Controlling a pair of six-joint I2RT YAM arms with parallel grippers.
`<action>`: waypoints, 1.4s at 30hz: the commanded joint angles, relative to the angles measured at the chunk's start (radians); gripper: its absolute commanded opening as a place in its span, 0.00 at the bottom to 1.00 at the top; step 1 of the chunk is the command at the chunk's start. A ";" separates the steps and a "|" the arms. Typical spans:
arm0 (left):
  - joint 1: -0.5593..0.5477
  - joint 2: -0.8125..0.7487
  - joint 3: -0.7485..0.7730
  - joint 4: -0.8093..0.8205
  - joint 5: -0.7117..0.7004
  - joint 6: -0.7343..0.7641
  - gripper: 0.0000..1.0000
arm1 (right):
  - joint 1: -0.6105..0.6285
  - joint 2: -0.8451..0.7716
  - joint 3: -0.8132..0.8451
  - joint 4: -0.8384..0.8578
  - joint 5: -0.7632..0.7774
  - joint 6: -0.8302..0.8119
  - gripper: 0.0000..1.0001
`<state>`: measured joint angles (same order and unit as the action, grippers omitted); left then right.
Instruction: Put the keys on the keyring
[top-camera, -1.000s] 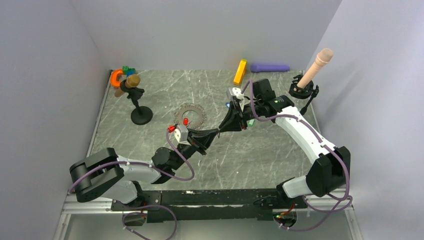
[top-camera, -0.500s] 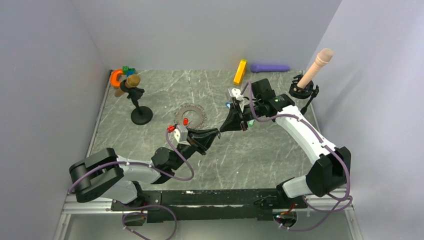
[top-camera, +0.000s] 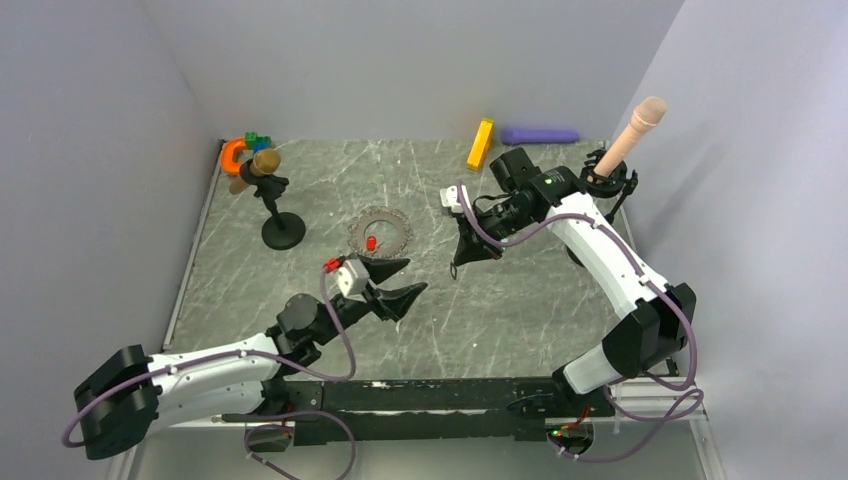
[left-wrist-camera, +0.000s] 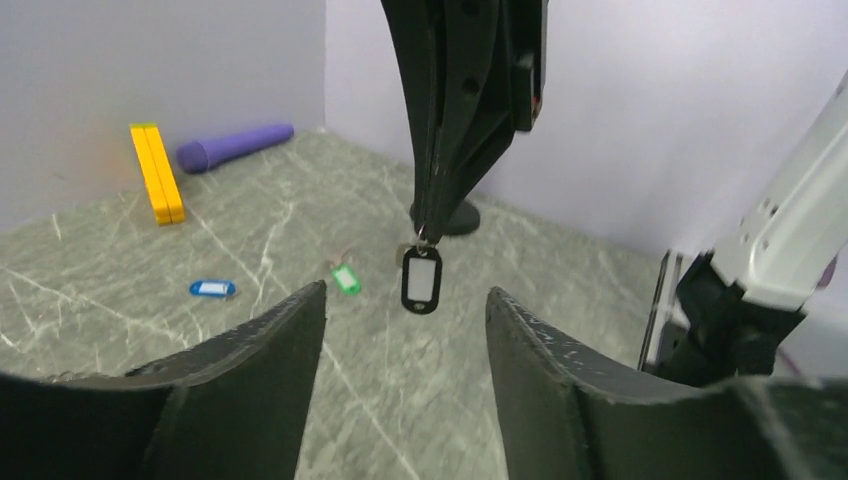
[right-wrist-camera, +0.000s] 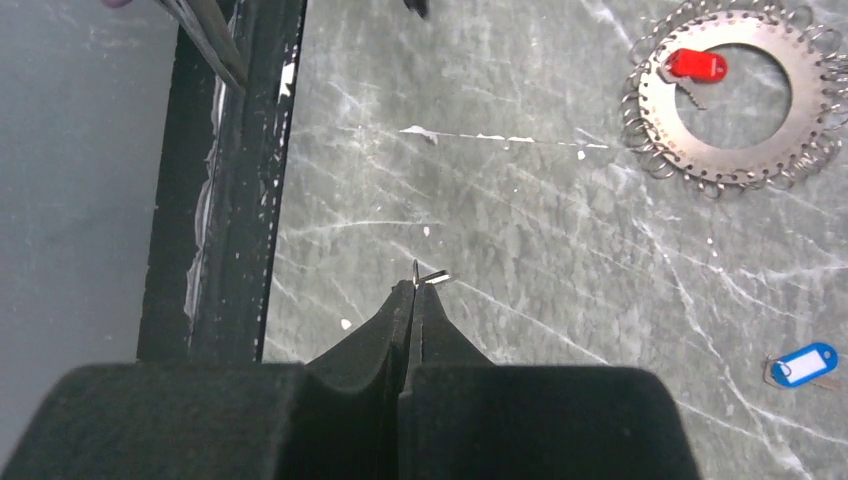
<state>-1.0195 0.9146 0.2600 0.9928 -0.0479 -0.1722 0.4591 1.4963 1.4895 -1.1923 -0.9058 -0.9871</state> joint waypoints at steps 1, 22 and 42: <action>0.005 0.033 0.085 -0.235 0.078 0.083 0.66 | 0.018 -0.001 0.052 -0.055 0.056 -0.030 0.00; 0.032 0.279 0.204 -0.026 0.141 0.076 0.57 | 0.025 -0.009 0.005 -0.027 -0.061 -0.027 0.00; 0.071 0.341 0.241 0.026 0.298 0.036 0.33 | 0.027 -0.011 -0.003 -0.017 -0.072 -0.021 0.00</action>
<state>-0.9558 1.2453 0.4541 0.9688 0.1936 -0.1215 0.4816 1.5017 1.4788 -1.2255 -0.9398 -0.9951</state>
